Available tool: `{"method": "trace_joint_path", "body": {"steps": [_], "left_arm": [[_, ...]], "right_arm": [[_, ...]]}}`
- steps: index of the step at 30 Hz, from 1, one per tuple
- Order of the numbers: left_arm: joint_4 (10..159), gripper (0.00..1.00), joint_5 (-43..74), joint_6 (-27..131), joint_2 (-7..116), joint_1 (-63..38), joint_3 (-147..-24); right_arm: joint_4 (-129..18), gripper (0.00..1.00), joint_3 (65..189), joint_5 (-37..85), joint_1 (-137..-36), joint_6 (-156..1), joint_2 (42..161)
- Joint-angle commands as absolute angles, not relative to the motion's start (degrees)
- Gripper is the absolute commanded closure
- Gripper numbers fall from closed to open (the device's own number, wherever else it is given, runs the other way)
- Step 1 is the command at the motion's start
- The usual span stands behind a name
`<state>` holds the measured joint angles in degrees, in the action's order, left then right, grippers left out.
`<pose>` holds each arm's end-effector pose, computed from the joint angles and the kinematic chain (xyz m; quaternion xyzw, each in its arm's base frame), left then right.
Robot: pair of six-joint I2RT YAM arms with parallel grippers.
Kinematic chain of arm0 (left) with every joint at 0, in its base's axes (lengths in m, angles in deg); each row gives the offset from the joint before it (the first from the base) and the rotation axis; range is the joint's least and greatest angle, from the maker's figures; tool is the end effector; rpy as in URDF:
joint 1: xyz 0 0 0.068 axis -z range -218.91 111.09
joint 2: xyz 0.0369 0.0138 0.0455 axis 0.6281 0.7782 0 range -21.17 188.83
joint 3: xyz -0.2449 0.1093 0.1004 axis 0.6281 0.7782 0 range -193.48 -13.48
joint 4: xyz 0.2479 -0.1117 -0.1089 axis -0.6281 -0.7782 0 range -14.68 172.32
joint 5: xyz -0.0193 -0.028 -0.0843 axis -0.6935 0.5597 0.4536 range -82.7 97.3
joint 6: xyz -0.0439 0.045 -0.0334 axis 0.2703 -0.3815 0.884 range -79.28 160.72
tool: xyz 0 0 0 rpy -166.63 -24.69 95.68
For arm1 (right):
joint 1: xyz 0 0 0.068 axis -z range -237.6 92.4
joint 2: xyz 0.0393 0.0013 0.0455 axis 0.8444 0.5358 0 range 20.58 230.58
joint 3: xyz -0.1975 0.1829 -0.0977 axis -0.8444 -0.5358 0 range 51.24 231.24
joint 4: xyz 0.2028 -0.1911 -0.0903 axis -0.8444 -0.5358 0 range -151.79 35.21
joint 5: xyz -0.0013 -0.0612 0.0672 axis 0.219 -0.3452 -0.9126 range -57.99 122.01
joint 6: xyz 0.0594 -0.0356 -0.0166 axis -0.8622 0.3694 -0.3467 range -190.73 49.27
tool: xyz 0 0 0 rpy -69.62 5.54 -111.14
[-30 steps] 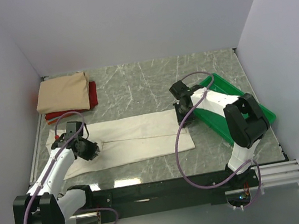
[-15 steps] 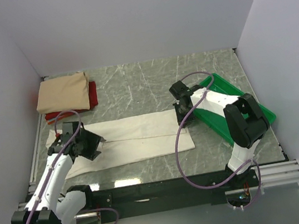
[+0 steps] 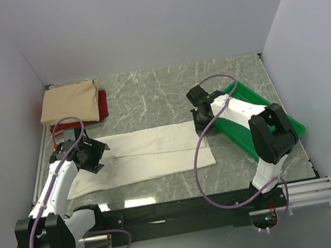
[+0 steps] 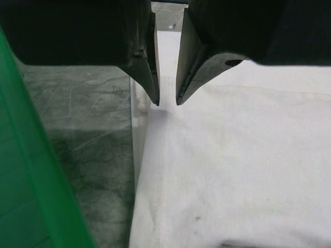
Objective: Fold and stack the t-shirts
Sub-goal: Fold the tshirt
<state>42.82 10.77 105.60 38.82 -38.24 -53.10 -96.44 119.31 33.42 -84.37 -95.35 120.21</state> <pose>0.2293 -0.0062 0.1991 -0.5063 0.8218 -0.1652 0.2026 0.3340 0.1669 0.1661 -0.0168 0.9891 0.0524 0.1368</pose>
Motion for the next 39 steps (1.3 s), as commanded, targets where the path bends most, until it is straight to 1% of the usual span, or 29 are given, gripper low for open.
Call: {"method": "trace_joint_path", "body": {"steps": [1,7,12,22,25,26,28,30,31,39], "left_arm": [[45.9,0.27,9.8,103.0,41.7,-40.4,-53.0],[47.3,0.28,7.9,100.9,45.7,-41.7,-51.0],[48.3,0.28,7.9,100.3,46.2,-42.2,-47.9],[48.6,0.28,8.3,99.4,46.1,-43.0,-46.2],[48.6,0.28,8.0,99.2,46.2,-43.2,-45.7],[48.5,0.28,7.8,98.9,46.2,-43.5,-45.6],[48.4,0.28,7.5,98.6,46.2,-43.7,-45.0],[48.7,0.28,7.5,98.4,46.2,-43.9,-44.3],[48.9,0.28,7.5,98.3,46.2,-43.9,-44.3],[48.6,0.28,7.5,98.2,46.8,-43.9,-44.5]], "right_arm": [[-97.8,0.74,122.0,36.9,-84.6,-96.0,120.6],[-97.6,0.73,123.2,38.4,-84.7,-96.4,122.8],[-97.6,0.73,124.1,38.9,-84.7,-96.5,124.7],[-97.2,0.73,123.6,39.3,-84.6,-96.6,127.8],[-96.8,0.79,123.5,39.4,-84.7,-96.7,127.9],[-96.7,0.83,123.5,39.5,-84.6,-96.6,127.8],[-96.7,0.87,123.6,39.6,-84.5,-96.4,127.8],[-96.7,0.99,123.7,40.1,-84.3,-96.2,127.8],[-96.8,1.0,123.7,40.2,-84.1,-96.2,127.7],[-97.4,1.0,125.2,40.9,-83.0,-95.9,127.4]]}}
